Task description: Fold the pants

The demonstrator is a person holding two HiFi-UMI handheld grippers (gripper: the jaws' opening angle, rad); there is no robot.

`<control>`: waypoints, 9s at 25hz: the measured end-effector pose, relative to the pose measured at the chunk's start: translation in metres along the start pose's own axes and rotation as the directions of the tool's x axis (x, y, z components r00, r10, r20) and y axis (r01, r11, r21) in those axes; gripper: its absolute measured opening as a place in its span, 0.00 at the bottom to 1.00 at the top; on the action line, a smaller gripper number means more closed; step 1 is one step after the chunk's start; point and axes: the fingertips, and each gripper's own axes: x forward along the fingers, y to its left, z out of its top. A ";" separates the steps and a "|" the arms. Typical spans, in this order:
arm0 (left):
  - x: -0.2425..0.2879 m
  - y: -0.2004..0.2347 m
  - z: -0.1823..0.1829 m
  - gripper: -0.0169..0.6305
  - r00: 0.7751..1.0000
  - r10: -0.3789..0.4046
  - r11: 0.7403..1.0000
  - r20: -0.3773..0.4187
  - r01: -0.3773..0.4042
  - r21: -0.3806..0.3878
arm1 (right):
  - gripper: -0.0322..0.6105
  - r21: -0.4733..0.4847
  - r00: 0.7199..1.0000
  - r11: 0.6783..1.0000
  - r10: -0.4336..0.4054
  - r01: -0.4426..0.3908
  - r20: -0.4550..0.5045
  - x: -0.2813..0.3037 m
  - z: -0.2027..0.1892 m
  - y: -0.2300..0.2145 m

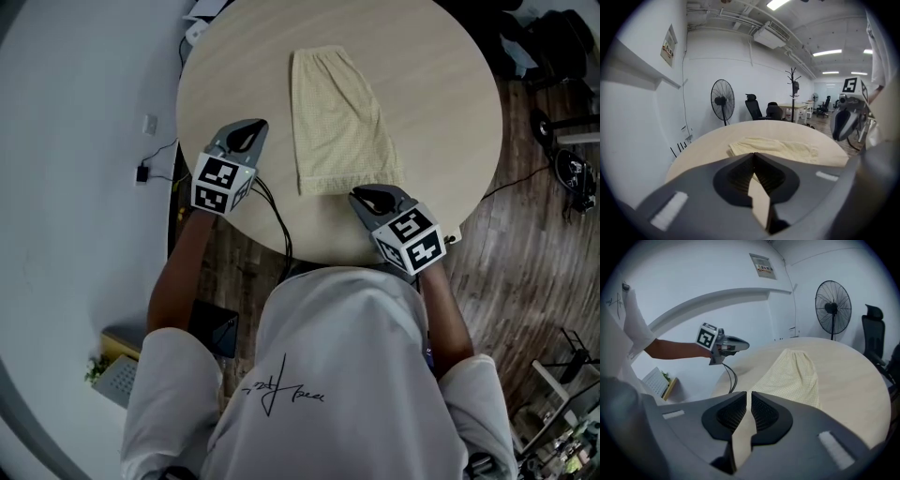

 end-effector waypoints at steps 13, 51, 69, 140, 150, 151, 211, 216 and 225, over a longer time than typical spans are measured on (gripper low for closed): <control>-0.014 -0.080 -0.036 0.11 0.993 0.065 0.968 -0.101 -0.088 -0.237 | 0.05 0.112 0.987 0.982 -0.157 0.151 0.045 -0.062 -0.010 -0.089; 0.026 -0.131 -0.162 0.22 0.899 0.116 0.781 -0.422 -0.345 -0.520 | 0.28 0.636 0.919 0.673 -0.361 0.376 -0.162 0.013 -0.137 -0.160; 0.019 -0.150 -0.156 0.25 0.889 0.124 0.765 -0.440 -0.368 -0.529 | 0.21 0.467 0.845 0.709 -0.491 0.529 -0.212 0.024 -0.135 -0.151; -0.007 -0.114 -0.089 0.16 0.969 0.070 0.589 -0.236 -0.231 -0.774 | 0.09 0.794 0.991 0.608 -0.094 -0.017 0.094 -0.022 -0.058 -0.139; -0.005 -0.094 -0.064 0.16 0.979 0.098 0.570 -0.178 -0.202 -0.797 | 0.09 0.786 0.987 0.613 -0.058 -0.082 0.148 -0.029 -0.028 -0.146; 0.001 -0.090 -0.060 0.16 0.979 0.101 0.570 -0.175 -0.201 -0.797 | 0.09 0.785 0.987 0.614 -0.057 -0.084 0.151 -0.028 -0.023 -0.153; 0.060 0.033 0.006 0.16 0.974 0.204 0.577 -0.100 -0.202 -0.791 | 0.09 0.763 0.970 0.615 0.013 -0.199 0.242 0.013 0.090 -0.243; 0.058 0.033 -0.001 0.16 0.971 0.210 0.563 -0.112 -0.213 -0.799 | 0.09 0.784 0.962 0.568 0.046 -0.248 0.271 0.018 0.088 -0.243; 0.056 0.037 -0.001 0.16 0.968 0.231 0.529 -0.102 -0.213 -0.821 | 0.09 0.802 0.952 0.520 0.083 -0.294 0.295 0.027 0.089 -0.245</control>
